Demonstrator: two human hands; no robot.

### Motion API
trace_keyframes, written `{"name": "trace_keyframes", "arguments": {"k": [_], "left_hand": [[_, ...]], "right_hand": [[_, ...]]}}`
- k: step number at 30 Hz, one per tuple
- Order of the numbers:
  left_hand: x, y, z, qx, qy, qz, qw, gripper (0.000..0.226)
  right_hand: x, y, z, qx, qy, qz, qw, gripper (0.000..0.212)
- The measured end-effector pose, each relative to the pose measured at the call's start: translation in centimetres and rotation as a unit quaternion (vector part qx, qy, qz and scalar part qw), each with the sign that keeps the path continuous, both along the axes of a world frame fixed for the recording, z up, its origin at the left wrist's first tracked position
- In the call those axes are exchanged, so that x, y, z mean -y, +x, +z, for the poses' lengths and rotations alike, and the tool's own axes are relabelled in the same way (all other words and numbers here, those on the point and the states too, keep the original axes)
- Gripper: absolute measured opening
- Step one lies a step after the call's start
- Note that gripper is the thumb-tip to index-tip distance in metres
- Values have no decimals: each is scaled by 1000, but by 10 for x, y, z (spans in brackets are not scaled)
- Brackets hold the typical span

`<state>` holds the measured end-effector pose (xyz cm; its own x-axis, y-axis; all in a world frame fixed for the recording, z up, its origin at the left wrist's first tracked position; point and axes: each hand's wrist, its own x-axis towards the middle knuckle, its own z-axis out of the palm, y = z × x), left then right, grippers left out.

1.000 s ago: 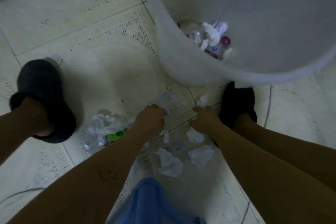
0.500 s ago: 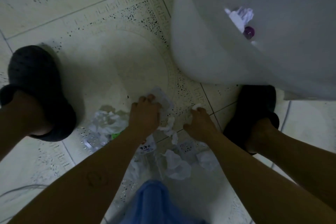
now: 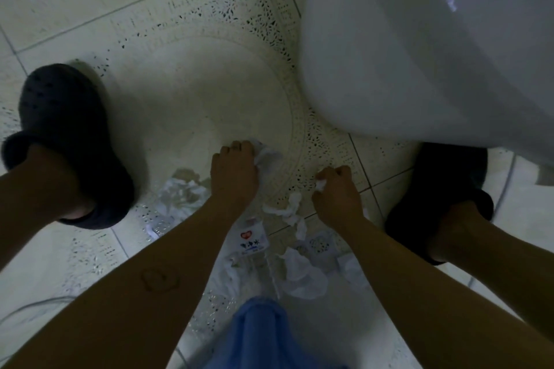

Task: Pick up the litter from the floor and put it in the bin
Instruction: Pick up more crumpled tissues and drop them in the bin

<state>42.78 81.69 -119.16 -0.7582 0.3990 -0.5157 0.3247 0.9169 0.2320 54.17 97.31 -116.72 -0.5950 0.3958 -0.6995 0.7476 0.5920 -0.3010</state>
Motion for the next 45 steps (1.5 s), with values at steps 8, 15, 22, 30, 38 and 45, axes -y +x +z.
{"name": "trace_keyframes", "arguments": {"k": [8,15,22,30,38,45], "left_hand": [[-2,-14,45,62,81,102,989,27],[-12,-25,153,63,97,105,988,34],[4,-30,265,-7,175,146,974,37],[3,-24,362,-82,238,129,959,16],[-41,-14,393,-115,266,79,954,7],[-101,-14,383,-118,273,54,953,9]], "right_hand": [[-2,-20,40,-45,-31,-32,998,24],[5,-45,136,-122,-22,-31,992,28],[7,-50,242,-237,-9,15,971,25],[-11,-38,348,-299,51,79,950,19],[-76,-20,392,-331,70,30,941,14],[-111,-30,369,-351,73,-17,933,16]]}}
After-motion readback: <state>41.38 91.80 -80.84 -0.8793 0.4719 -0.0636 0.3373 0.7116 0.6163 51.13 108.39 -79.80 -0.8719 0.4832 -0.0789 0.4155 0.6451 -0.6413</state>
